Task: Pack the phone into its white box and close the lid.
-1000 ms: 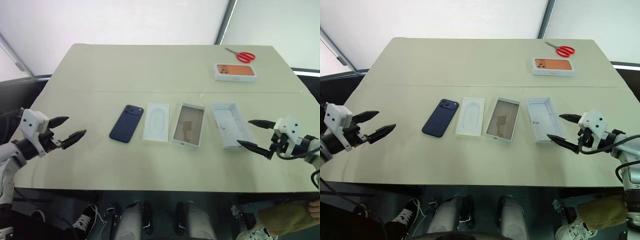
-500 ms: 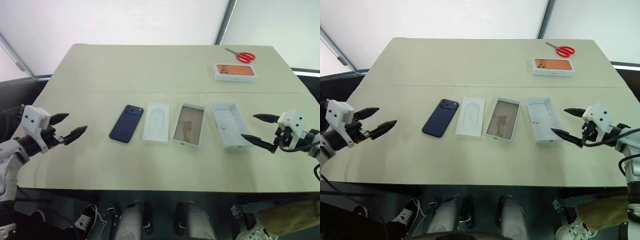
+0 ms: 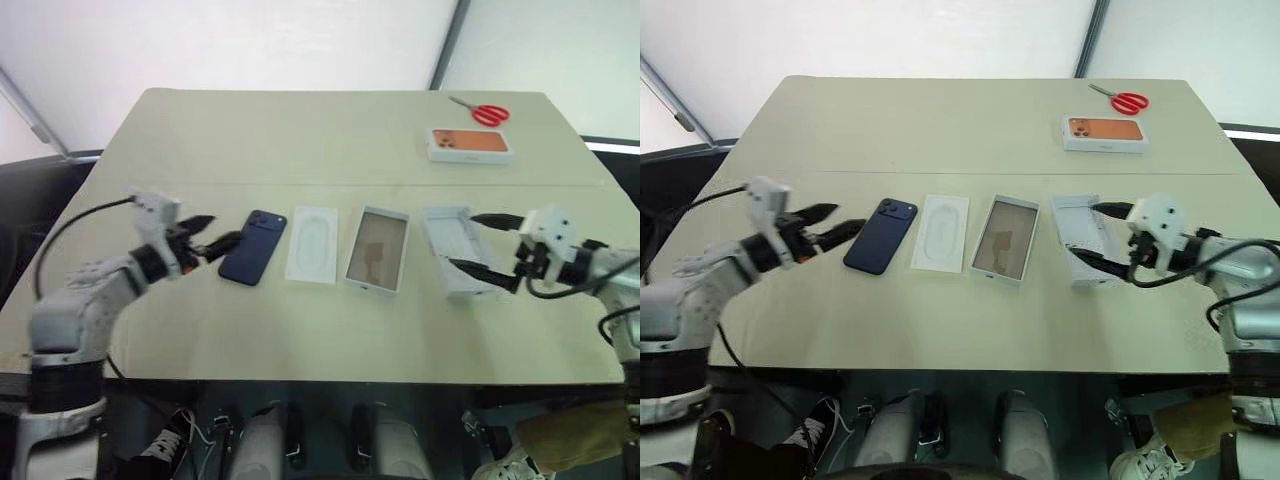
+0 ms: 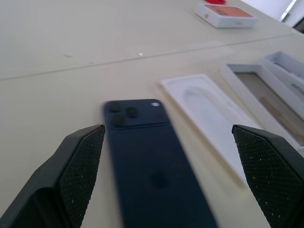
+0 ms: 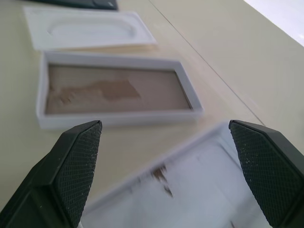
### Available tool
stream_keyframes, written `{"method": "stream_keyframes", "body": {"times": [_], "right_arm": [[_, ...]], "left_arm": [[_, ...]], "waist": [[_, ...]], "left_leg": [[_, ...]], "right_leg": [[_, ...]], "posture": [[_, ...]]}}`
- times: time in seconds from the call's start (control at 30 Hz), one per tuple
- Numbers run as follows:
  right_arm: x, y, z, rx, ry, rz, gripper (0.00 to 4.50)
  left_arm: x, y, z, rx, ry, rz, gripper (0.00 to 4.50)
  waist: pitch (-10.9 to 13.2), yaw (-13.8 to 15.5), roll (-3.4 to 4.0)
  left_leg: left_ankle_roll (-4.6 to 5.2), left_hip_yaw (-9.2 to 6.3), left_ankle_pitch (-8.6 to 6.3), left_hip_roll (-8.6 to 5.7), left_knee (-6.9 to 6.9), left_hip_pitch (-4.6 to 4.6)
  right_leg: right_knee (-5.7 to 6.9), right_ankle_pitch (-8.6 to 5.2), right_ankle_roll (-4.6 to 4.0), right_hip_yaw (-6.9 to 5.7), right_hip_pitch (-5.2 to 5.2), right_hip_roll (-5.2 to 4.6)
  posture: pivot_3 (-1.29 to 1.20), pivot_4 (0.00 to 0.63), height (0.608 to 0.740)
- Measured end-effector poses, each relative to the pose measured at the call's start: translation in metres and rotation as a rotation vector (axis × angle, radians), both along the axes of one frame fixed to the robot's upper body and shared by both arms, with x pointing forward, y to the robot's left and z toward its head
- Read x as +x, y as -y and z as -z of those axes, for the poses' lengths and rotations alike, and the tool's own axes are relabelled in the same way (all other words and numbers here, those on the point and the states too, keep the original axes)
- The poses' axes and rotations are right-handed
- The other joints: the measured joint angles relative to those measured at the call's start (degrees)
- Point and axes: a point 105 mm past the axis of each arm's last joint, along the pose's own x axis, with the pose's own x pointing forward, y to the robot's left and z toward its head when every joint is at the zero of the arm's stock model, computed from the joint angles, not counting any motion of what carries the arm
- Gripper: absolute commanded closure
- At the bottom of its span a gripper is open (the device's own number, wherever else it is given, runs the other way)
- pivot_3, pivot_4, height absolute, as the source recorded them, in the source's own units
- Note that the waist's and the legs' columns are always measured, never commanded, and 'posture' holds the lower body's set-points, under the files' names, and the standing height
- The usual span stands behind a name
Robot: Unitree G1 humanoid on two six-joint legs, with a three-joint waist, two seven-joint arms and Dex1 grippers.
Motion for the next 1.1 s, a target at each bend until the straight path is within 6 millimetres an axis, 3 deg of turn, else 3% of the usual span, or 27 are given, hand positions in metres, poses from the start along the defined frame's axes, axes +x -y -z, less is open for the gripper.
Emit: {"method": "stream_keyframes", "body": {"times": [0.23,0.4,0.63,1.07,1.1], "right_arm": [[0.010,-0.030,-0.003,0.035,-0.019,-0.050,0.02],[0.006,-0.028,0.007,0.035,-0.045,-0.035,0.02],[0.010,-0.030,0.008,0.055,-0.031,-0.010,0.02],[0.012,-0.034,0.009,0.056,-0.015,0.004,0.02],[0.012,-0.034,0.009,0.057,-0.014,0.005,0.01]], "left_arm": [[0.002,0.040,0.020,-0.129,-0.205,0.073,0.00],[-0.004,0.050,0.028,-0.190,-0.312,0.101,0.00],[0.011,0.061,0.033,-0.215,-0.366,0.017,0.00],[0.020,0.083,0.037,-0.305,-0.500,0.040,0.00],[0.020,0.085,0.037,-0.317,-0.504,0.043,0.25]], "waist": [[0.0,0.3,-0.01],[0.0,0.2,-0.04],[0.0,0.2,-0.05],[0.0,0.3,-0.05],[0.0,0.4,-0.05]], "left_leg": [[0.06,-0.02,-0.02,-0.02,0.15,-0.04],[0.07,-0.03,-0.03,-0.02,0.21,-0.04],[0.07,-0.04,-0.03,-0.02,0.22,-0.02],[0.07,-0.04,-0.02,-0.03,0.25,0.00],[0.07,-0.04,-0.02,-0.04,0.26,0.00]], "right_leg": [[0.07,-0.03,0.04,-0.03,0.02,0.02],[0.08,-0.03,0.04,-0.04,0.05,0.02],[0.09,-0.03,0.05,-0.03,0.07,0.02],[0.13,-0.03,0.05,-0.04,0.10,0.04],[0.13,-0.03,0.05,-0.05,0.11,0.03]], "posture": [[0.00,0.150,0.738],[0.00,0.150,0.738],[0.00,0.150,0.738],[0.00,0.150,0.738],[0.00,0.150,0.738]]}}
